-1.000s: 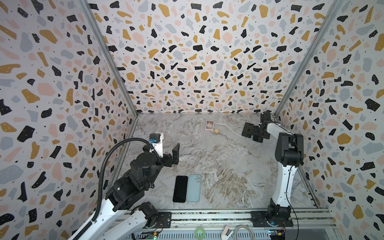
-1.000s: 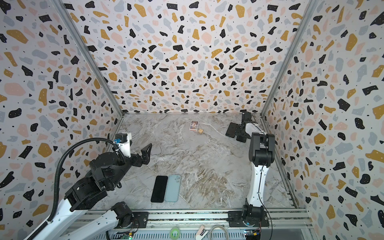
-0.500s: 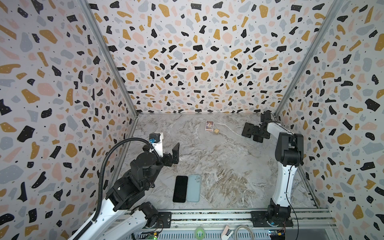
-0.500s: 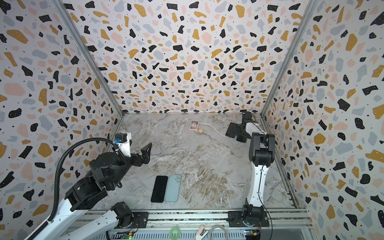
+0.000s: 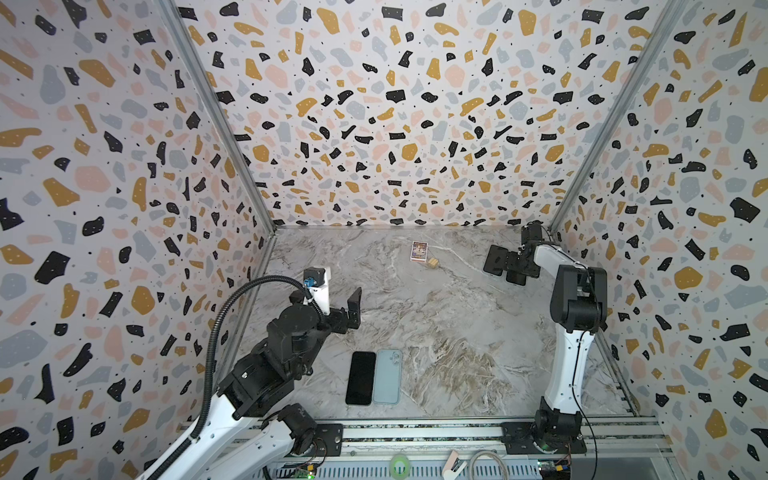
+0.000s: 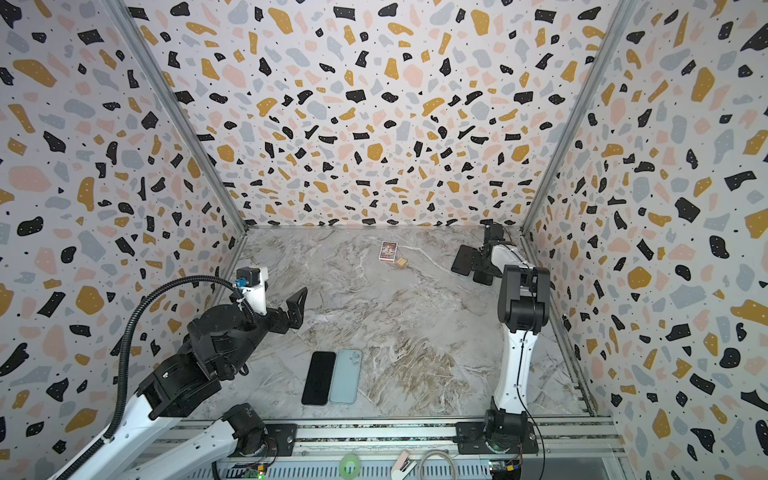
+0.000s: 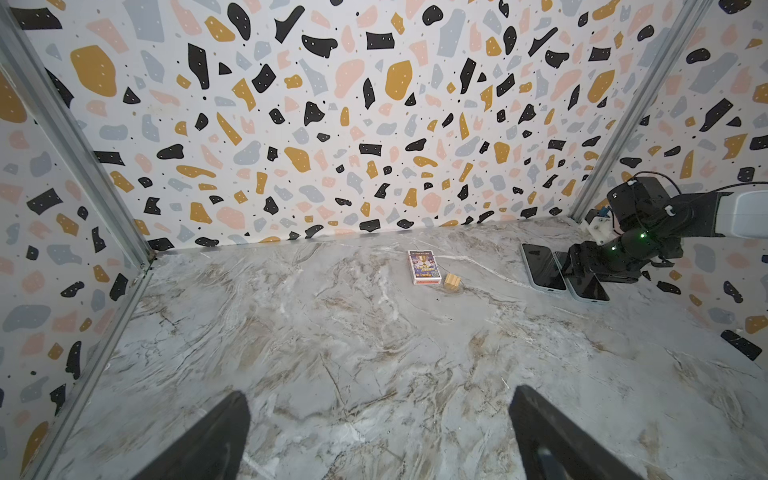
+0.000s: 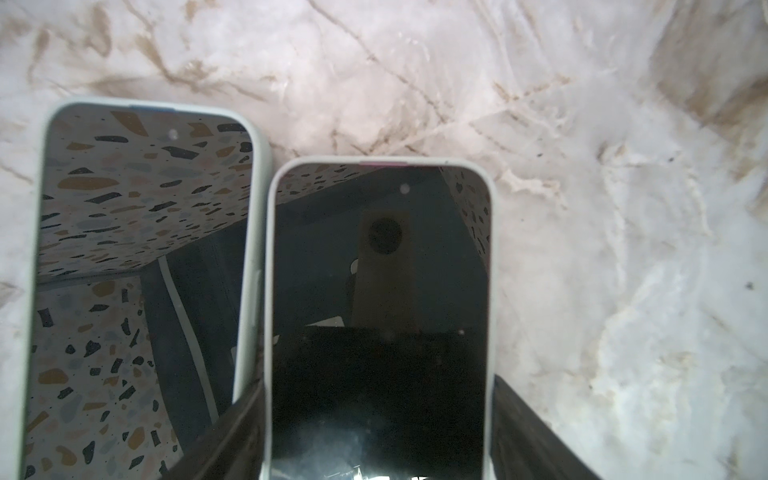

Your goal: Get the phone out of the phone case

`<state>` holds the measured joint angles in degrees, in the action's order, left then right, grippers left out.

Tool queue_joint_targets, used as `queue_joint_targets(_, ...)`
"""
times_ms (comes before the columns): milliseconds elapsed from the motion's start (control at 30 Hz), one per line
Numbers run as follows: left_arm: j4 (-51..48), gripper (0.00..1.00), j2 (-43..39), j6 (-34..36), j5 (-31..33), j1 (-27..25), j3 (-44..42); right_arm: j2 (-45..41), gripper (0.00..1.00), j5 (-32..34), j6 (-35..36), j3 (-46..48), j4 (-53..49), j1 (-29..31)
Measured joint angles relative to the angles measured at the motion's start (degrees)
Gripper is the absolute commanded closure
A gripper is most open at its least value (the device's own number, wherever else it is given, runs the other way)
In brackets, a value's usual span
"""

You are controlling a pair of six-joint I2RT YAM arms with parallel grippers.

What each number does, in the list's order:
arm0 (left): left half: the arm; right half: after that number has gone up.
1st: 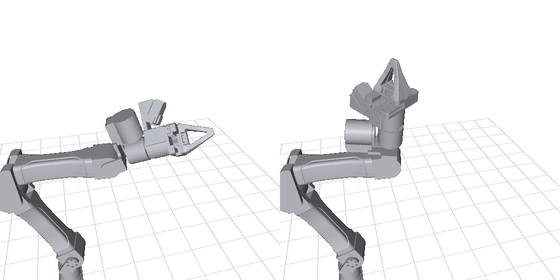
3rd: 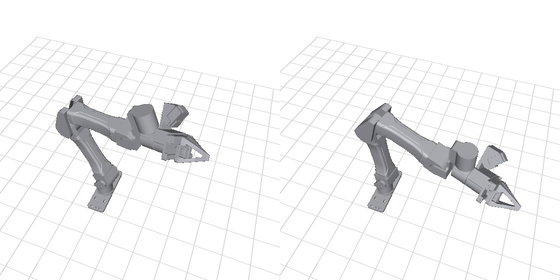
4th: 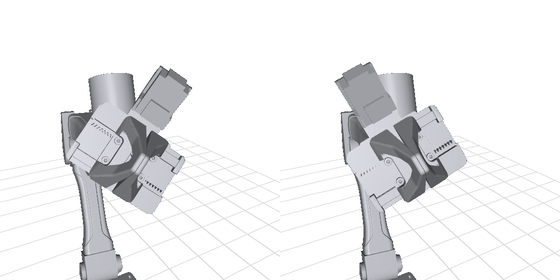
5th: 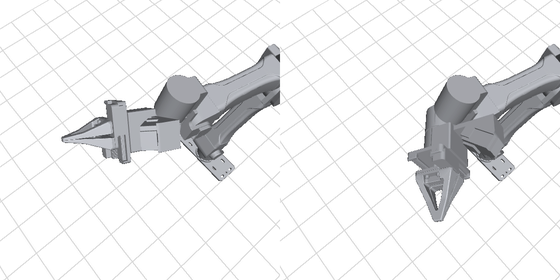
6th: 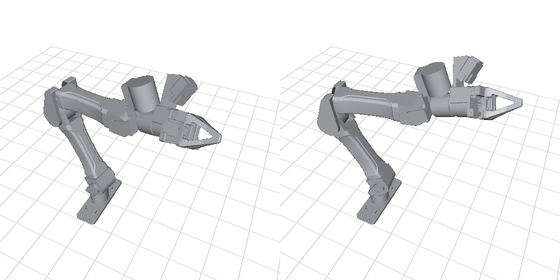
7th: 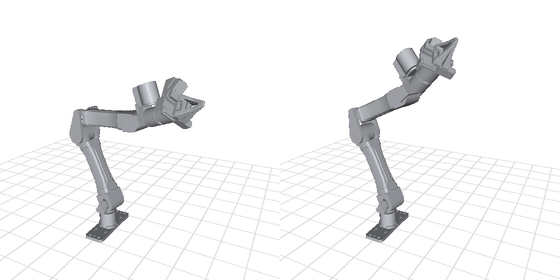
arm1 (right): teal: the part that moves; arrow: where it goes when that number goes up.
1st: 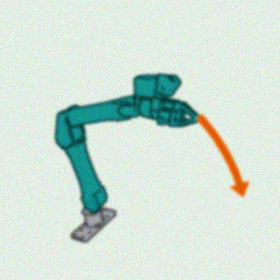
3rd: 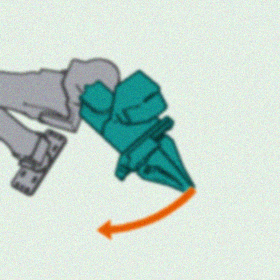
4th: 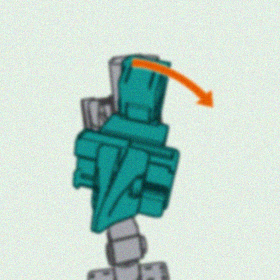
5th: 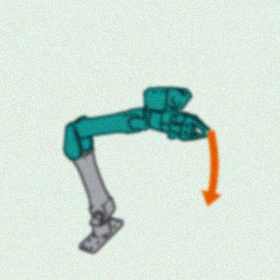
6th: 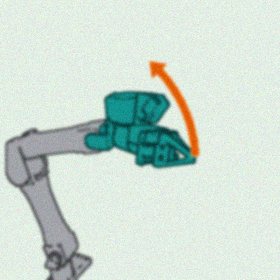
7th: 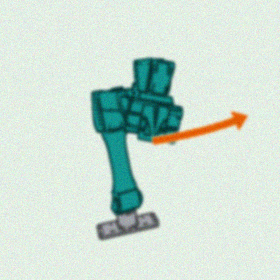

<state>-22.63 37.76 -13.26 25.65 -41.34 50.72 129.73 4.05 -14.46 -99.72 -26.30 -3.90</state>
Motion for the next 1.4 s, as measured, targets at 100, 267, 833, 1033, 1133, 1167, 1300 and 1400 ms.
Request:
queue_joint_targets(100, 1.0, 0.00, 1.0, -1.3, -0.2, 0.0, -0.6, 0.0, 0.40, 0.0, 0.0, 0.0, 0.0, 0.0)
queue_joint_targets(267, 3.5, 0.00, 3.5, -4.3, -1.6, 0.0, -2.2, -0.3, 0.49, 0.1, 0.0, 0.3, 0.0, 0.0)
queue_joint_targets(833, 14.5, 0.00, 11.1, -12.6, -6.1, 0.0, -6.5, -6.4, 0.64, 0.2, -0.6, 7.6, -2.9, 0.4)
queue_joint_targets(1033, 18.3, 0.00, 16.1, -16.2, -7.6, 0.1, -7.4, -10.2, 0.67, 0.2, -0.6, 12.0, -2.8, 1.0)
queue_joint_targets(1133, 20.3, 0.00, 18.5, -17.9, -8.7, 0.1, -7.9, -11.7, 0.68, 0.2, -0.6, 13.9, -2.2, 1.4)
queue_joint_targets(1167, 21.1, 0.00, 19.4, -18.6, -9.2, 0.1, -8.0, -12.3, 0.68, 0.2, -0.6, 14.6, -2.1, 1.7)
queue_joint_targets(1300, 24.4, 0.00, 23.0, -21.4, -11.2, 0.5, -8.0, -14.1, 0.68, 0.2, -0.6, 17.1, -1.2, 2.9)
queue_joint_targets(1400, 26.9, 0.00, 26.0, -23.6, -13.2, 1.1, -8.0, -15.8, 0.68, 0.2, -0.6, 19.4, -0.6, 4.1)
